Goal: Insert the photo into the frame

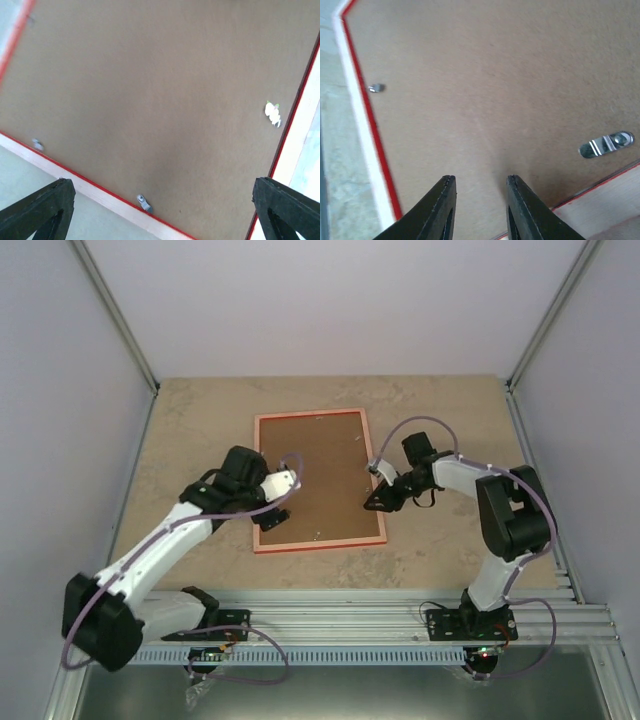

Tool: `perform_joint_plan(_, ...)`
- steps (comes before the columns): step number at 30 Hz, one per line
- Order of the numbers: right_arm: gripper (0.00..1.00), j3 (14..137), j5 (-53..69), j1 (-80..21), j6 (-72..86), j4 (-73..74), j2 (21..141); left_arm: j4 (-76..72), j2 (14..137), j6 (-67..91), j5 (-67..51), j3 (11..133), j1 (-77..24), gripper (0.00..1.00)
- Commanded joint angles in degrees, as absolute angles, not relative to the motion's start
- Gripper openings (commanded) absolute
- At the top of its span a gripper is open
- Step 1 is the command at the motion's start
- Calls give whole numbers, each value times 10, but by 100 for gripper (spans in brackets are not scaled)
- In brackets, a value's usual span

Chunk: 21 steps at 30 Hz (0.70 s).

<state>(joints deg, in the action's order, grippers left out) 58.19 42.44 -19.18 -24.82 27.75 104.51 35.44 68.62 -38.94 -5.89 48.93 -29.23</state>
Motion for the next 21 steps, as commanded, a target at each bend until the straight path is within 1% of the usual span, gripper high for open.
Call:
perform_joint_plan(1,30,585,482,-197,-225,292,985,291,593,-265,-127,467,-276,99)
perform_joint_plan(3,31,591,488,-207,-213,286,981,269,555,-217,-115,444,-276,99)
perform_joint_plan(5,31,598,488,-220,-197,277,988,269,543,-208,-111,423,-276,99)
perform_joint_plan(7,30,608,487,-233,-175,259,1004,287,575,-188,-88,427,-272,99)
perform_joint_plan(9,30,623,487,-243,-155,238,1026,306,626,-163,-88,448,-237,97)
perform_joint_plan(11,29,653,480,-254,-141,220,1054,317,661,-152,-101,464,-187,98)
perform_joint_plan(14,28,701,468,-273,-138,219,1101,326,698,-154,-75,480,-147,96)
perform_joint_plan(17,27,718,461,-289,-144,197,1126,348,755,-159,-84,498,-106,88)
perform_joint_plan(21,27,740,461,-306,-157,187,1167,370,826,-134,-145,538,-56,72)
